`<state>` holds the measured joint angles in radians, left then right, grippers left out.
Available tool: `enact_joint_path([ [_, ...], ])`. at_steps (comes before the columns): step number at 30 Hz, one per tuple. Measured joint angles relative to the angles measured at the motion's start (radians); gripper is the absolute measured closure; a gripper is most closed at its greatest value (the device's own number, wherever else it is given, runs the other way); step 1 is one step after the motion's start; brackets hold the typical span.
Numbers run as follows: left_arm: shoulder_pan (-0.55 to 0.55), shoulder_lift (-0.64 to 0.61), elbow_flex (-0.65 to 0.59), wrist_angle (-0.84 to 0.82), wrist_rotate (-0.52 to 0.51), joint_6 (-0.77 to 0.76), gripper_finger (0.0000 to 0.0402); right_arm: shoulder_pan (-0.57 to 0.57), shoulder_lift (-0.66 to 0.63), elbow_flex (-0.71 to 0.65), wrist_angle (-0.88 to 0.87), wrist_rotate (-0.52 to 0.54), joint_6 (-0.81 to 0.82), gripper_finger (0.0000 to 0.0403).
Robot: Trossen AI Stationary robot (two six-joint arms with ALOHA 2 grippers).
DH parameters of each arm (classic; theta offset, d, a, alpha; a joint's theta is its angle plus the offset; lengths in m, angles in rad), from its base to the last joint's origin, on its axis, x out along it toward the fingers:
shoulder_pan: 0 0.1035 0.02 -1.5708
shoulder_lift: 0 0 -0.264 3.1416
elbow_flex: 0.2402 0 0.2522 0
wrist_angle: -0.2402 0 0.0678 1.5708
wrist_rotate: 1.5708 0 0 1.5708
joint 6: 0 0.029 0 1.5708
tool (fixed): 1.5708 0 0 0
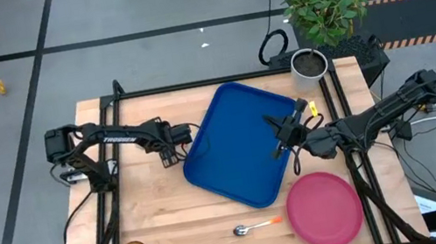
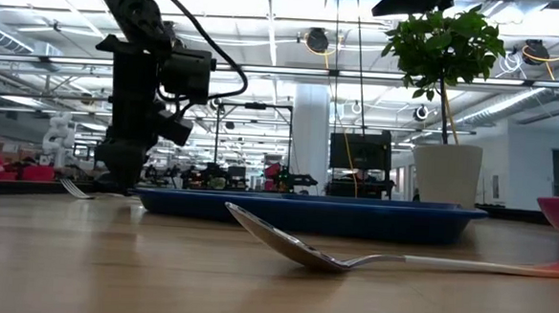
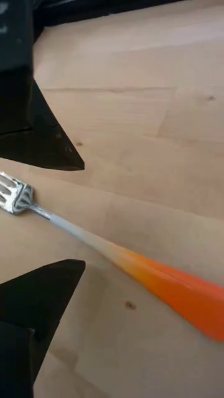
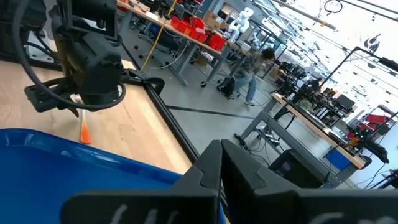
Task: Pick and place plate/cup/fork/spoon on tray
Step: Put the fork on the top side of the blue tray
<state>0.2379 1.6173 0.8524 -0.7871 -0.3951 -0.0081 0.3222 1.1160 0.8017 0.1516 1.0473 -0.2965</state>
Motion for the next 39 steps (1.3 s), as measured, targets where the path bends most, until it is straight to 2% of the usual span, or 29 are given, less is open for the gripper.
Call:
enact_joint_path([
  [4, 0.018, 0.0, 0.0, 0.0, 0.001, 0.092, 0.0163, 0.0, 0.0, 0.0, 0.0, 0.0, 0.0, 0.0403],
  [14, 0.083, 0.0, 0.0, 0.041, 0.107, 0.168, 0.0295, 0.0, 0.0, 0.0, -0.007, 0.003, 0.0, 0.0403],
  [20, 0.095, 0.0, 0.0, 0.027, 0.125, 0.185, 0.033, 0.0, 0.0, 0.0, -0.007, 0.004, -0.001, 0.0403],
  [25, 0.085, 0.0, 0.0, 0.015, 0.125, 0.202, 0.0313, 0.0, 0.0, 0.0, -0.007, 0.004, -0.003, 0.0403],
  [32, 0.074, 0.0, 0.0, -0.035, 0.142, 0.209, 0.0244, 0.0, 0.0, 0.0, -0.007, 0.004, -0.003, 0.0403],
  [36, 0.09, 0.0, 0.0, -0.009, 0.241, 0.247, 0.0216, 0.0, 0.0, 0.0, -0.007, 0.004, -0.003, 0.0403],
  [39, 0.111, 0.0, 0.0, 0.035, 0.253, 0.265, 0.0212, 0.0, 0.0, 0.0, -0.007, 0.005, -0.003, 0.0403],
])
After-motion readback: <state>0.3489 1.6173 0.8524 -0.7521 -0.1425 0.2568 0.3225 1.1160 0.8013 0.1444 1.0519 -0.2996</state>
